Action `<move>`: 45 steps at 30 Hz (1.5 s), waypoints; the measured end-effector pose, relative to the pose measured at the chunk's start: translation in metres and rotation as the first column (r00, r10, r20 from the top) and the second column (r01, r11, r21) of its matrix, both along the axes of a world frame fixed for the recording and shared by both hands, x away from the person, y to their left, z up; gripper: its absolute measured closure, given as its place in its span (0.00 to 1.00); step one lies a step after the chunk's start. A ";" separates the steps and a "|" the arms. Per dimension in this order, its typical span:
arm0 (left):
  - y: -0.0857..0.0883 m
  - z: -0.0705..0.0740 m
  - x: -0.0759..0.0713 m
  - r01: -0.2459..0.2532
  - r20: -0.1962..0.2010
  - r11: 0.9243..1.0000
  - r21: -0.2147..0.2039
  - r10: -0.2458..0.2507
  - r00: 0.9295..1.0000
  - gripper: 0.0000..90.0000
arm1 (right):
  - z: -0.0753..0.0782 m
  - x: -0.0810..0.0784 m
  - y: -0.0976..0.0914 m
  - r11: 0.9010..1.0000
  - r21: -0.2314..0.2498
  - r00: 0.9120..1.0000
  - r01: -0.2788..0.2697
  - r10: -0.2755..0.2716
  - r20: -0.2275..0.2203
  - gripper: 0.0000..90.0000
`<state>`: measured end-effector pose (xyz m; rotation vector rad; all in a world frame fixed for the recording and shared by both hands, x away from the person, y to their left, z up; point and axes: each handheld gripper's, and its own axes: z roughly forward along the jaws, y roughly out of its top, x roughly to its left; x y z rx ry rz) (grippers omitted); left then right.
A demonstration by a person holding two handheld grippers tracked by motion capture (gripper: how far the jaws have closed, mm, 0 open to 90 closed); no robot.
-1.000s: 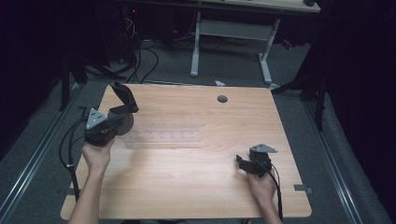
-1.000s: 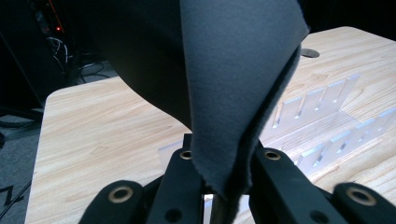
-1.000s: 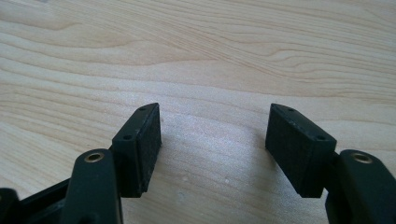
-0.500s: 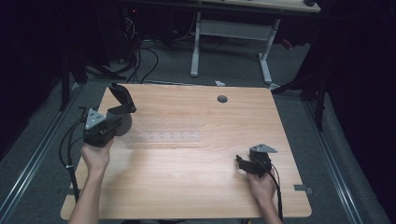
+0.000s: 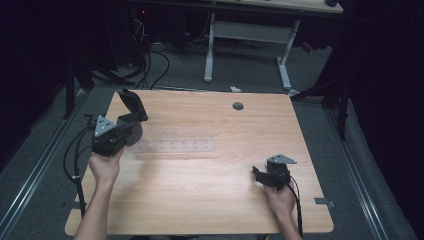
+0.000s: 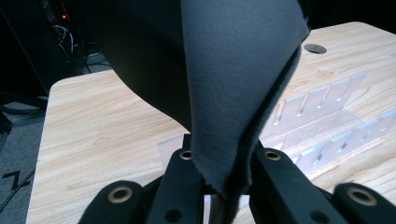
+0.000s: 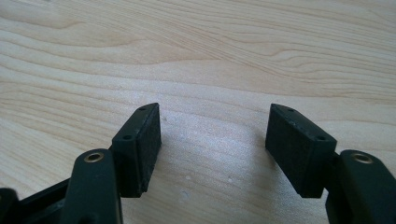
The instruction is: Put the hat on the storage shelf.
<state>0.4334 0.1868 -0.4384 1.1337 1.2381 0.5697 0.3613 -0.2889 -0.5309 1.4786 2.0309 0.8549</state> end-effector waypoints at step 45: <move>0.001 -0.027 -0.010 0.003 -0.060 1.000 -0.021 -0.004 0.998 0.80 | 0.000 0.000 0.000 1.000 0.000 1.000 -0.005 0.005 -0.001 0.39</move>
